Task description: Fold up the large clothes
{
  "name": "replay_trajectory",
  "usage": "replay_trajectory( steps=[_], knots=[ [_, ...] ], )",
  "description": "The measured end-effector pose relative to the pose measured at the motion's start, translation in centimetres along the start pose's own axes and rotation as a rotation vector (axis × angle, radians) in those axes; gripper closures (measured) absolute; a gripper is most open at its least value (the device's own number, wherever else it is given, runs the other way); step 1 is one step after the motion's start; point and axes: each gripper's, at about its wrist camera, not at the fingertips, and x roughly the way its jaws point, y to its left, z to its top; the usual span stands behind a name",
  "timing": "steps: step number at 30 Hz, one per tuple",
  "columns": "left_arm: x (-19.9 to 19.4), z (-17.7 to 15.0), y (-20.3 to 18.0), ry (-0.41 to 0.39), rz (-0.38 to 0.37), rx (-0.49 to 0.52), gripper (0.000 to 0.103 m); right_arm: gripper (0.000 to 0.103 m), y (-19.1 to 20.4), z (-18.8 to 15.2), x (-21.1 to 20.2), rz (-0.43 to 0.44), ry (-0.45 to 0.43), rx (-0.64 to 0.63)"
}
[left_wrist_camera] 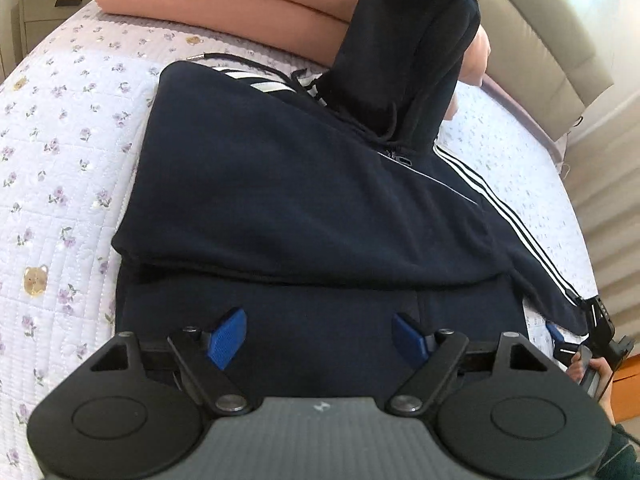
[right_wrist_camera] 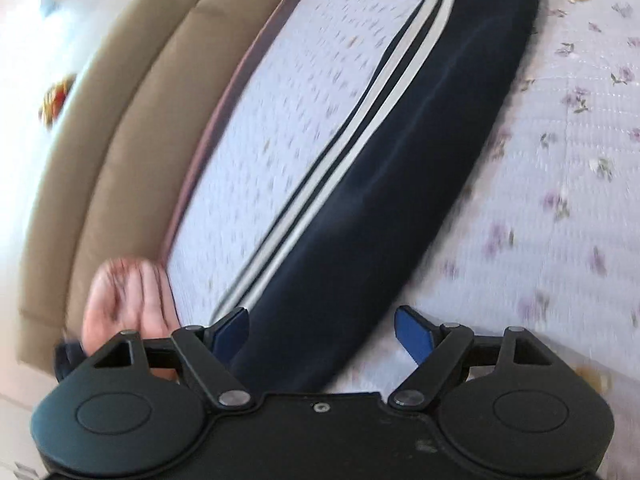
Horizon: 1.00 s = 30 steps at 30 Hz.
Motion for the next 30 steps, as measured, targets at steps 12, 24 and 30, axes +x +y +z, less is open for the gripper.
replay_trajectory(
  steps=[12,24,30],
  knots=[
    [0.8,-0.3,-0.9,0.022,0.014,0.021,0.023,0.035,-2.0,3.1,0.3,-0.026,-0.21,-0.03],
    [-0.8,-0.5,-0.1,-0.006,0.011,-0.01,0.023,0.094,7.4,2.9,-1.8,-0.085,-0.335,-0.247],
    [-2.0,-0.6,0.8,-0.041,-0.007,-0.041,0.023,0.094,21.7,-3.9,-5.8,0.286,-0.356,-0.582]
  ],
)
